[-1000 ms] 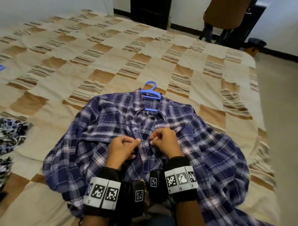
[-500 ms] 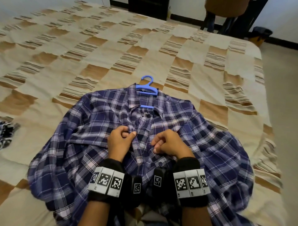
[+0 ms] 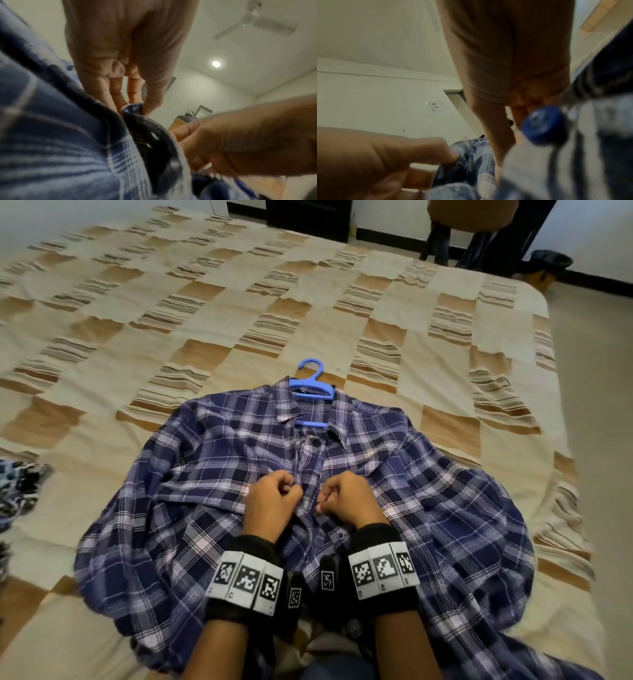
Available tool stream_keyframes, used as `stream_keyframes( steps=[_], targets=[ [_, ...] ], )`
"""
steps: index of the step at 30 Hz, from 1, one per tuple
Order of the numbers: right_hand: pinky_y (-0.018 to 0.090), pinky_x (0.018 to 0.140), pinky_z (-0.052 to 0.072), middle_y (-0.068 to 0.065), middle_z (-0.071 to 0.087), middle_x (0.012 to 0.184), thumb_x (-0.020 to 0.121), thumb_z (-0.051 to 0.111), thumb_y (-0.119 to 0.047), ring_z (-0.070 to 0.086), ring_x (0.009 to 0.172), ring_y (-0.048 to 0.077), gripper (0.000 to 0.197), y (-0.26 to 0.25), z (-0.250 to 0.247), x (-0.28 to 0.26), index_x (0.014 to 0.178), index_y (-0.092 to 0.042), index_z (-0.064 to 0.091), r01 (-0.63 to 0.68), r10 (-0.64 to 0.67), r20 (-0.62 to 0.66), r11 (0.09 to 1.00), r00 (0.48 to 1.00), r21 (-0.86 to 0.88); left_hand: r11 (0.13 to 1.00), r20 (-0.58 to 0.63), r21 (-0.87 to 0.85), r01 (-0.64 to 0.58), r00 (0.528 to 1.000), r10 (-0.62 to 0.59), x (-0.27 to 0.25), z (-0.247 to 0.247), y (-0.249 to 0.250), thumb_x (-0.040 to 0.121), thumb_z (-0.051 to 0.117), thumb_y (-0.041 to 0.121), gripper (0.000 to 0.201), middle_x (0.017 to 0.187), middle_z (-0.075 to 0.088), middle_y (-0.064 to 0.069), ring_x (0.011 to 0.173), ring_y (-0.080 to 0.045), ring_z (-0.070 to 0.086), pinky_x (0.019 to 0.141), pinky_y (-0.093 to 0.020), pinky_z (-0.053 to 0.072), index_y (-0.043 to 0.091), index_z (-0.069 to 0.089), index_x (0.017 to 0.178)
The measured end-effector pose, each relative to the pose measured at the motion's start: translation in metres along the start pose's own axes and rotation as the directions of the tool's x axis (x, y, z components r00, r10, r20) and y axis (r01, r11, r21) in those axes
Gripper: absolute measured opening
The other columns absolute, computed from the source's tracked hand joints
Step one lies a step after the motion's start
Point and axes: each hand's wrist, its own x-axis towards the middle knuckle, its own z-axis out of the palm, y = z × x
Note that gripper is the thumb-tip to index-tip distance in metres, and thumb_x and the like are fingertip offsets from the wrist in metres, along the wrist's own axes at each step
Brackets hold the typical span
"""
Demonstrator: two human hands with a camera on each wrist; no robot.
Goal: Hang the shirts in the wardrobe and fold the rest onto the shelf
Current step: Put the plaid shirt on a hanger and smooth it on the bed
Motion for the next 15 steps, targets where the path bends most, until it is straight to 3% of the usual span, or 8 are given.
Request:
stream_keyframes(
  steps=[4,6,9,12,15],
  targets=[
    [0.031,0.078,0.053,-0.004,0.062,0.078,0.085,0.065,-0.01,0.061,0.078,0.015,0.012,-0.013,-0.015,-0.017,0.074,-0.016,0.064,0.006,-0.003,-0.305,1.0,0.952,0.008,0.994,-0.018,0.012,-0.112,0.993,0.112,-0.027,-0.01,0.014,0.084,0.066,0.015,0.008,0.063,0.058,0.005,0.064,-0.017,0.055,0.067,-0.03,0.046,0.014,0.064,0.076],
    [0.028,0.075,0.051,-0.003,0.062,0.077,0.087,0.063,-0.01,0.058,0.075,0.012,0.01,-0.02,-0.022,-0.029,0.078,-0.016,0.064,0.039,-0.041,-0.379,0.999,0.925,-0.012,0.992,-0.046,0.025,-0.125,0.991,0.126,-0.039,-0.013,0.017,0.085,0.065,0.015,0.007,0.065,0.059,0.003,0.066,-0.017,0.056,0.067,-0.03,0.045,0.014,0.065,0.078],
    [0.015,0.065,0.042,-0.003,0.06,0.08,0.088,0.062,-0.01,0.055,0.073,0.01,0.008,-0.031,-0.019,-0.051,0.082,-0.015,0.065,0.106,-0.097,-0.339,0.994,0.936,0.008,0.995,-0.111,-0.005,-0.1,0.989,0.099,-0.053,-0.016,0.013,0.086,0.065,0.014,0.004,0.074,0.064,0.001,0.073,-0.018,0.06,0.071,-0.03,0.048,0.011,0.068,0.086],
    [0.016,0.061,0.042,0.001,0.061,0.077,0.085,0.062,-0.008,0.056,0.071,0.014,0.009,-0.033,-0.002,-0.058,0.081,-0.015,0.065,0.15,-0.146,-0.296,0.989,0.944,-0.007,0.995,-0.103,-0.086,-0.048,0.994,0.039,-0.055,-0.014,0.005,0.084,0.067,0.012,0.007,0.076,0.066,-0.004,0.073,-0.018,0.061,0.071,-0.031,0.05,0.008,0.069,0.089],
    [0.016,0.061,0.043,-0.002,0.055,0.071,0.084,0.062,-0.006,0.052,0.067,0.013,0.009,-0.026,0.011,-0.053,0.08,-0.014,0.066,0.134,-0.117,-0.254,0.99,0.96,0.052,0.992,-0.049,-0.127,-0.014,0.999,0.008,-0.049,-0.011,-0.001,0.082,0.069,0.012,0.007,0.072,0.065,-0.001,0.07,-0.018,0.061,0.071,-0.032,0.051,0.016,0.065,0.08]
  ],
)
